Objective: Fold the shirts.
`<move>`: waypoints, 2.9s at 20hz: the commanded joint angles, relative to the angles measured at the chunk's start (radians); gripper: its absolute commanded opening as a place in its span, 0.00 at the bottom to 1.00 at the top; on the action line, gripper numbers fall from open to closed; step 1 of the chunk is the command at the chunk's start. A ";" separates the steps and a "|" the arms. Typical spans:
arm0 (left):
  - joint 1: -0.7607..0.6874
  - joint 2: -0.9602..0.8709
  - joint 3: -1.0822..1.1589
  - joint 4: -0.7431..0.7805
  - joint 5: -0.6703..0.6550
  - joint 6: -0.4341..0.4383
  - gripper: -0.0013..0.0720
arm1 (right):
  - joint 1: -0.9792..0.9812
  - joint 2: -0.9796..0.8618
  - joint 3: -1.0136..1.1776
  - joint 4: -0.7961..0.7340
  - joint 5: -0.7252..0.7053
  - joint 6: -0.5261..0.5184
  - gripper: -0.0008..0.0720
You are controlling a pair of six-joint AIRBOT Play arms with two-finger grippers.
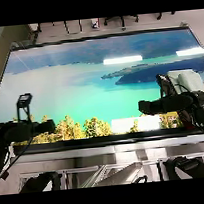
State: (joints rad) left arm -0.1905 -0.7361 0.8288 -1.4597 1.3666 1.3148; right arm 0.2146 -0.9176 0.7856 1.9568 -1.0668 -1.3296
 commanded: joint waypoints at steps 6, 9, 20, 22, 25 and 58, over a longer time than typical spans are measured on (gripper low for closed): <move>0.523 -0.108 -0.217 0.313 -0.231 0.063 0.98 | 0.001 0.001 0.000 0.000 0.001 0.000 0.03; 0.678 -0.253 -0.222 0.369 -0.374 0.080 0.98 | 0.001 0.000 0.000 0.000 0.001 0.000 0.03; 0.889 -0.713 0.055 0.439 -0.411 0.079 0.09 | 0.001 -0.001 0.000 0.000 0.001 0.000 0.03; 0.885 -0.773 0.102 0.436 -0.324 0.082 0.03 | 0.001 -0.001 0.000 0.000 0.002 0.000 0.03; 0.827 -0.763 0.150 0.367 -0.228 0.092 0.03 | 0.001 -0.001 0.000 0.000 0.002 0.000 0.03; 0.048 -0.405 0.470 -0.478 0.007 0.164 0.97 | 0.001 -0.008 0.000 0.005 0.054 0.001 0.03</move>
State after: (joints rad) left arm -0.2695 -1.2274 1.3079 -1.9186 1.3228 1.4544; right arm 0.2150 -0.9222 0.7856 1.9575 -1.0348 -1.3296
